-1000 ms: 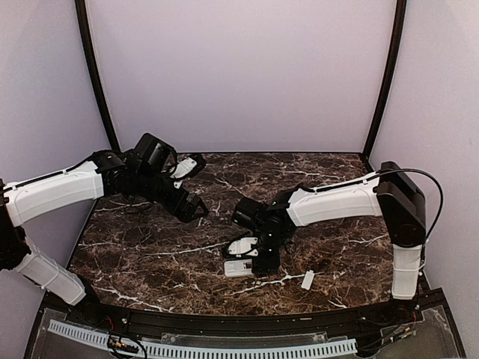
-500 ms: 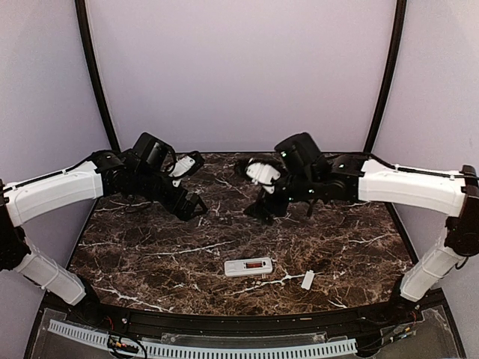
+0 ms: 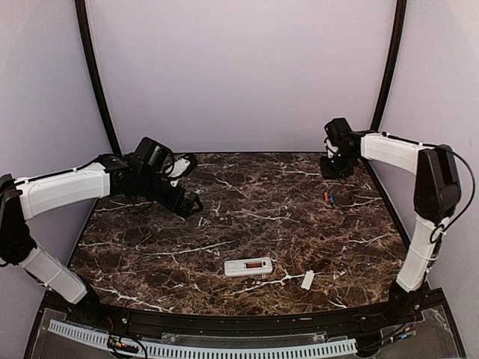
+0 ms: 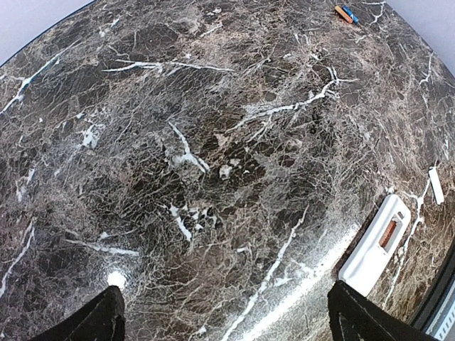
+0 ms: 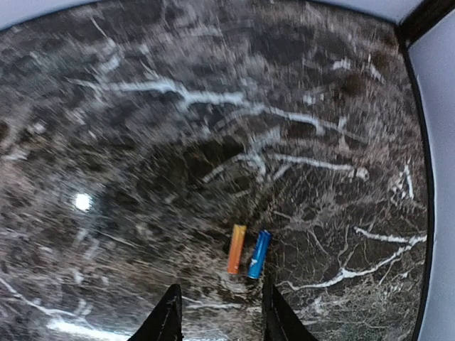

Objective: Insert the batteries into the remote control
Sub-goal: Pick up the battery at the center of the board, then place the battery in the battery compartment, then load the battery into the battery compartment.

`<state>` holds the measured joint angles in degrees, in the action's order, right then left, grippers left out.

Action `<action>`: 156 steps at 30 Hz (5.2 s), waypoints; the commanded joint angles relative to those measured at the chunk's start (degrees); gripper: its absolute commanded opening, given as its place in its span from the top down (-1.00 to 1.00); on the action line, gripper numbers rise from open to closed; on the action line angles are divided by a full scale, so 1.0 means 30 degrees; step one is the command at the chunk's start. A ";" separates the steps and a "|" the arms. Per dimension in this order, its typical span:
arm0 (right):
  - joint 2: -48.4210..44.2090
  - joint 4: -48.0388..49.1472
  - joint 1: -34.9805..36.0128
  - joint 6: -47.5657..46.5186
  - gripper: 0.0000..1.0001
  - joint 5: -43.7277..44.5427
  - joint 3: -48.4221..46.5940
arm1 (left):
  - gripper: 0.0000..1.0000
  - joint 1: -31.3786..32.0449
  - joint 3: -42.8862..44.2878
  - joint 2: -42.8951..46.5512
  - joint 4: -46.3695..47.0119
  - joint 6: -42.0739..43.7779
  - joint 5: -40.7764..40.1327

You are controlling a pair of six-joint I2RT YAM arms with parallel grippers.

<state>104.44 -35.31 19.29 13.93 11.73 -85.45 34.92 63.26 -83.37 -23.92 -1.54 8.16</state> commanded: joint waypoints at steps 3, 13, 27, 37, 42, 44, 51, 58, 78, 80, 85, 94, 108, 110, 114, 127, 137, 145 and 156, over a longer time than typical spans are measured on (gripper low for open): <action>0.3465 -0.3068 -0.0709 0.0719 0.45 0.0254 -0.2495 | -0.98 -0.0318 -0.0193 0.0057 0.0025 -0.0250 0.0352; 0.6357 -0.3694 -0.0775 0.0161 0.53 0.1283 -0.4538 | -0.98 -0.0359 -0.0125 -0.0097 -0.0078 -0.0219 0.0553; 0.7041 -0.3248 -0.0856 0.0342 0.60 0.0119 -0.3399 | -0.98 -0.0381 -0.0065 -0.0078 -0.0073 -0.0161 0.0742; 0.7432 -0.3260 -0.0880 0.0308 0.73 -0.0393 -0.3355 | -0.98 -0.0389 -0.0021 0.0001 -0.0070 -0.0105 0.0825; 0.7571 -0.3311 -0.0956 0.0336 0.72 -0.1145 -0.3290 | -0.98 -0.0389 0.0015 0.0010 -0.0111 -0.0102 0.0823; 0.7570 -0.3294 -0.0987 0.0300 0.75 -0.1410 -0.3218 | -0.98 -0.0389 0.0032 0.0081 -0.0125 -0.0102 0.0824; 0.7439 -0.3236 -0.1113 -0.0304 0.99 -0.2876 -0.2933 | -0.98 -0.0403 -0.0003 0.0258 -0.0134 -0.0030 0.0803; 0.4318 -0.1618 -0.0486 -0.3435 1.00 -0.5695 -0.1532 | -0.98 -0.1056 -0.0111 0.0828 0.0237 -0.0561 0.1306; 0.0989 -0.0570 1.2623 -1.7093 1.00 -0.6068 0.2936 | -0.98 -0.2205 -0.0042 0.0896 0.0167 -0.1371 0.0794; 0.1249 -0.0110 1.2923 -1.7418 1.00 -0.5850 0.3189 | -0.98 -0.2205 -0.0037 0.0875 0.0131 -0.1373 0.0868; 0.1743 -0.0018 1.3419 -1.7534 1.00 -0.6167 0.3077 | -0.98 -0.2205 -0.0080 0.0896 0.0098 -0.1314 0.0890; 0.1451 -0.0129 1.3823 -1.7336 1.00 -0.6318 0.3072 | -0.98 -0.2205 -0.0046 0.0853 0.0062 -0.1259 0.1012; 0.2212 -0.0447 1.4274 -1.7070 0.84 -0.5162 0.3040 | -0.98 -0.2205 -0.0022 0.0750 -0.0017 -0.1194 0.1389; 0.2311 -0.0501 1.4293 -1.7043 0.75 -0.4943 0.2905 | -0.98 -0.2205 -0.0002 0.0750 -0.0001 -0.1205 0.1462; 0.2512 -0.0817 1.4361 -1.6871 0.67 -0.4499 0.2493 | -0.98 -0.2205 -0.0005 0.0729 -0.0028 -0.1162 0.1554; 0.2238 -0.1831 1.4714 -1.6521 0.61 -0.3979 0.1477 | -0.98 -0.2205 -0.0006 0.0685 -0.0042 -0.1138 0.1891; 0.2008 -0.2488 1.4209 -1.6760 0.34 -0.4176 0.1284 | -0.98 -0.2205 -0.0028 0.0786 -0.0059 -0.1150 0.1994; 0.3280 -0.3401 1.3567 -1.6675 0.38 -0.5069 0.0075 | -0.98 -0.2205 -0.0006 0.0765 -0.0073 -0.1127 0.1988; 0.3509 -0.3923 1.3137 -1.6597 0.34 -0.6781 0.0198 | -0.98 -0.2205 -0.0051 0.0692 -0.0046 -0.1103 0.2028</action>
<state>113.80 -45.50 59.42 -36.12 -6.17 -84.12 28.71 63.26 -82.59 -23.22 -5.17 13.43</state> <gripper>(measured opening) 0.327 0.989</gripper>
